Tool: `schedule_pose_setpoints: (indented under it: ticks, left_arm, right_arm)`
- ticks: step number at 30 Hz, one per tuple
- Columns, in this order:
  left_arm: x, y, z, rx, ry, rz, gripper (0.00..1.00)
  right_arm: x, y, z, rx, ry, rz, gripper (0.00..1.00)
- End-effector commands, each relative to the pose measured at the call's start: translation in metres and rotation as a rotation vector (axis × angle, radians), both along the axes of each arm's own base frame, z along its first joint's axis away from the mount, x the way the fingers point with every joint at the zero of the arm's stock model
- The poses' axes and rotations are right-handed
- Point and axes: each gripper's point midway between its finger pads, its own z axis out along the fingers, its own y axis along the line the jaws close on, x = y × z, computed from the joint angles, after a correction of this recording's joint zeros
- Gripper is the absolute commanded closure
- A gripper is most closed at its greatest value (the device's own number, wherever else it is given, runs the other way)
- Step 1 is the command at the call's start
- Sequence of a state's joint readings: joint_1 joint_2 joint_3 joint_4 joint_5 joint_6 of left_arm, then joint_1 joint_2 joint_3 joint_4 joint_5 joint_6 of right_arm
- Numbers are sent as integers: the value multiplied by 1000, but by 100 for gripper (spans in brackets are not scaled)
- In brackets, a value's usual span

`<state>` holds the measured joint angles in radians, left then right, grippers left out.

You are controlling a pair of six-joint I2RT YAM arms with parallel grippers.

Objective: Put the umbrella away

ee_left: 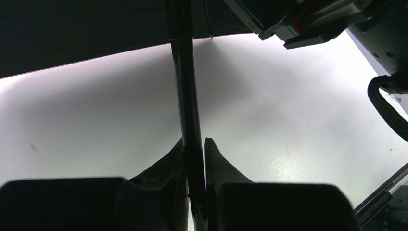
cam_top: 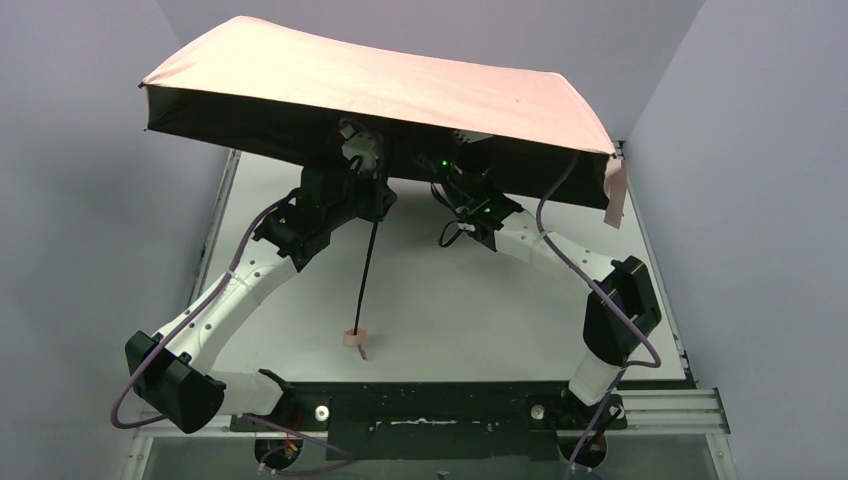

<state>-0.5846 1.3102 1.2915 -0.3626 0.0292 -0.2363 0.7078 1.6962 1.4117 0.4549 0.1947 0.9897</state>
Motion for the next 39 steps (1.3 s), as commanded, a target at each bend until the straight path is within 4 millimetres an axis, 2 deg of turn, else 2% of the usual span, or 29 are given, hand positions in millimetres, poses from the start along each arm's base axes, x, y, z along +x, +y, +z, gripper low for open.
schedule_pose_setpoints:
  ticks: [1,12,14,17,20,22,23,27,30,33,35,39]
  left_arm:
    - [-8,-16,29,20,-135,-136,100]
    - [-9,-17,27,33,-136,-141,100]
    - [-9,-17,27,35,-138,-140,100]
    - [-9,-17,26,37,-136,-140,100]
    - [-9,-17,26,38,-136,-139,100]
    - [-9,-17,26,39,-135,-139,100]
    - [-9,-17,25,39,-135,-138,100]
    - [-8,-16,25,42,-137,-133,100]
    - [-8,-15,26,43,-139,-125,100]
    - [-7,-11,27,46,-147,-109,100]
    - [-7,-10,29,43,-152,-100,100]
    - [-7,-6,34,36,-171,-85,100]
  right_arm:
    - [2,-1,39,77,-54,29,44]
    - [11,0,52,90,-81,30,47]
    - [13,-1,53,93,-86,27,51]
    - [14,-4,55,98,-93,23,64]
    - [15,-6,55,96,-94,20,81]
    - [15,-8,55,93,-97,18,97]
    - [14,-8,55,92,-103,17,100]
    - [10,-6,56,85,-135,45,100]
    - [7,-5,48,75,-123,58,100]
    - [-1,-4,31,50,-84,67,100]
    - [-8,-4,15,27,-47,76,100]
    - [-31,2,-27,-29,48,129,100]
